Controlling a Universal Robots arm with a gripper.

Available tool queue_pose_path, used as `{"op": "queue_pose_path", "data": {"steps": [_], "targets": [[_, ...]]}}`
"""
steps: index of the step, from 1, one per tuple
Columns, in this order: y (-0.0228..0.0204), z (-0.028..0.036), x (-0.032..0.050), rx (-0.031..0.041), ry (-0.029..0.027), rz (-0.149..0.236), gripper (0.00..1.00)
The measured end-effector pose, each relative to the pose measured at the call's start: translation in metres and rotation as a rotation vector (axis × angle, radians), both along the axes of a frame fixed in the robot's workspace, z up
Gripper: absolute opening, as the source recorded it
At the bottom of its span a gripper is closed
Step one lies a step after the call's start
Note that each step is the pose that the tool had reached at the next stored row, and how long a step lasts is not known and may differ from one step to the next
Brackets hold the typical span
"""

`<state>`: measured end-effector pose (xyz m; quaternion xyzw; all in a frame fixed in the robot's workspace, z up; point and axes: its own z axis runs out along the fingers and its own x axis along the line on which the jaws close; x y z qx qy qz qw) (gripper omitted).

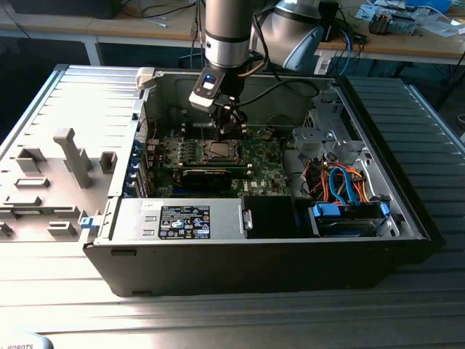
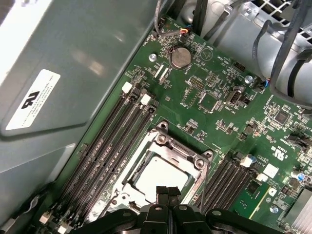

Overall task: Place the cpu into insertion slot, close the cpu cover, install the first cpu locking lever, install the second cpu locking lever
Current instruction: 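Install the first cpu locking lever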

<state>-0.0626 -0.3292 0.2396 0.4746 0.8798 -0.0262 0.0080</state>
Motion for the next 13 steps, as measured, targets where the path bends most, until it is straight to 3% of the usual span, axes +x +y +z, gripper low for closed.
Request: {"op": "queue_pose_path", "data": {"steps": [13], "targets": [[0.0000, 0.0000, 0.0000, 0.0000, 0.0000, 0.042, 0.11]]}}
